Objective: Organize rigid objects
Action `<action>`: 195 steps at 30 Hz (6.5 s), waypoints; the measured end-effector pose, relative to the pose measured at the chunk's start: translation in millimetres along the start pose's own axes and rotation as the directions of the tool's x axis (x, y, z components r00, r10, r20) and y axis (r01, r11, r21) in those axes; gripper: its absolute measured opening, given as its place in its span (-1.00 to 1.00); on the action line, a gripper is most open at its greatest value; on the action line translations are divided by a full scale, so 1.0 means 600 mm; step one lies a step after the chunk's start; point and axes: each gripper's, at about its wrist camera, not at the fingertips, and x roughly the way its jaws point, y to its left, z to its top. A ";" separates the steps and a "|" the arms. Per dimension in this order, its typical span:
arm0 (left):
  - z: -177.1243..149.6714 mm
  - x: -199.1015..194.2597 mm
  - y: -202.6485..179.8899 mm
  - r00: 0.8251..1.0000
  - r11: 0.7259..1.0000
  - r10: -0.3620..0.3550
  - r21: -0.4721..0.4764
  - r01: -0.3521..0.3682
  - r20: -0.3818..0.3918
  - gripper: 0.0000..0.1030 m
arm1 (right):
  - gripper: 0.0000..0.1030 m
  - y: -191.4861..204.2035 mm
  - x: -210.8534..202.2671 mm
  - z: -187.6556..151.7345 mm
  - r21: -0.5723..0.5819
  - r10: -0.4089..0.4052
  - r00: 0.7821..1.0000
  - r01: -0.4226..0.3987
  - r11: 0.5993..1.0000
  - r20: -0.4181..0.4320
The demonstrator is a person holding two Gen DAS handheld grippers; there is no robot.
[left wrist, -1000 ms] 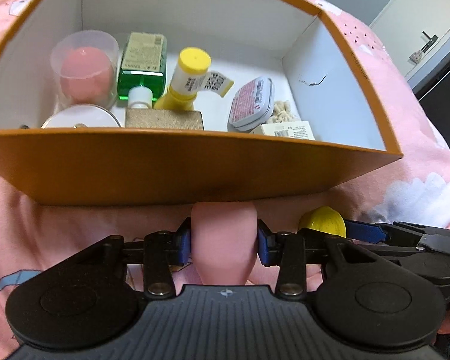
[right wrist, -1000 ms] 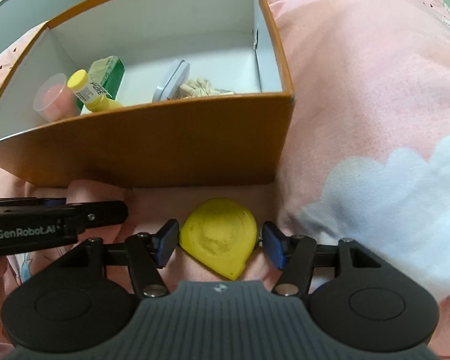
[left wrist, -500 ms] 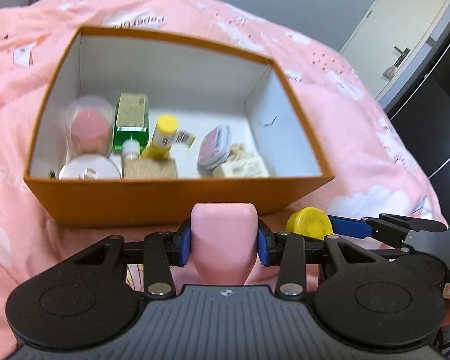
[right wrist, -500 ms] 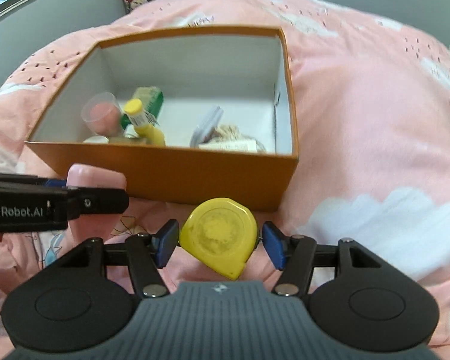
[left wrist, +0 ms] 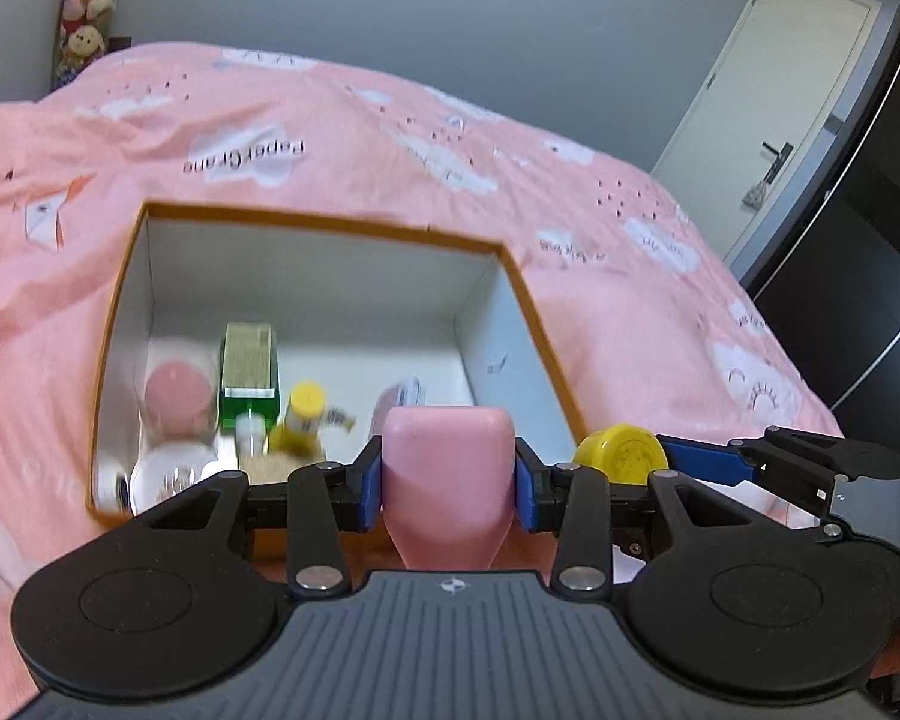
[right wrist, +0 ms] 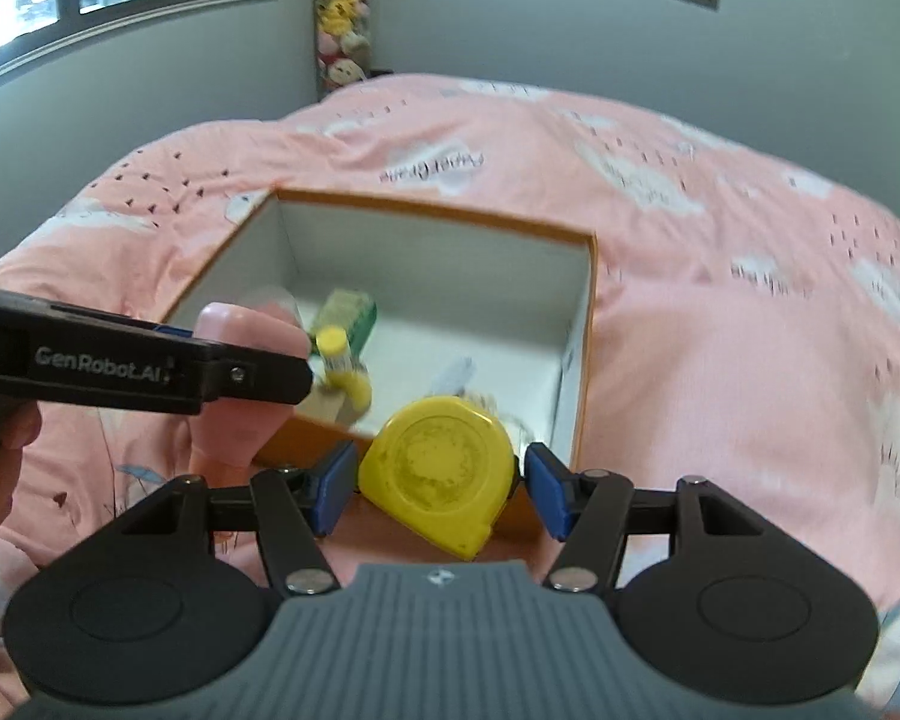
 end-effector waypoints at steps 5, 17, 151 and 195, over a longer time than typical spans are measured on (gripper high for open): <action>0.031 0.017 0.000 1.000 1.000 0.011 0.010 -0.011 0.028 -0.09 | 0.17 -0.008 0.014 0.034 -0.024 -0.004 1.000 0.005 1.000 0.020; 0.079 0.131 0.026 1.000 1.000 0.022 -0.008 -0.022 -0.021 -0.09 | 0.17 -0.027 0.116 0.095 -0.106 -0.030 0.999 0.027 0.994 -0.027; -0.098 -0.029 0.054 0.910 0.909 0.402 0.071 -0.410 0.103 0.88 | 0.77 0.088 0.019 -0.054 0.206 -0.201 0.969 0.170 0.964 0.141; -0.101 -0.025 0.046 0.911 0.906 0.402 0.104 -0.410 0.095 0.88 | 0.84 0.077 0.043 -0.062 0.219 -0.165 0.982 0.142 0.965 0.087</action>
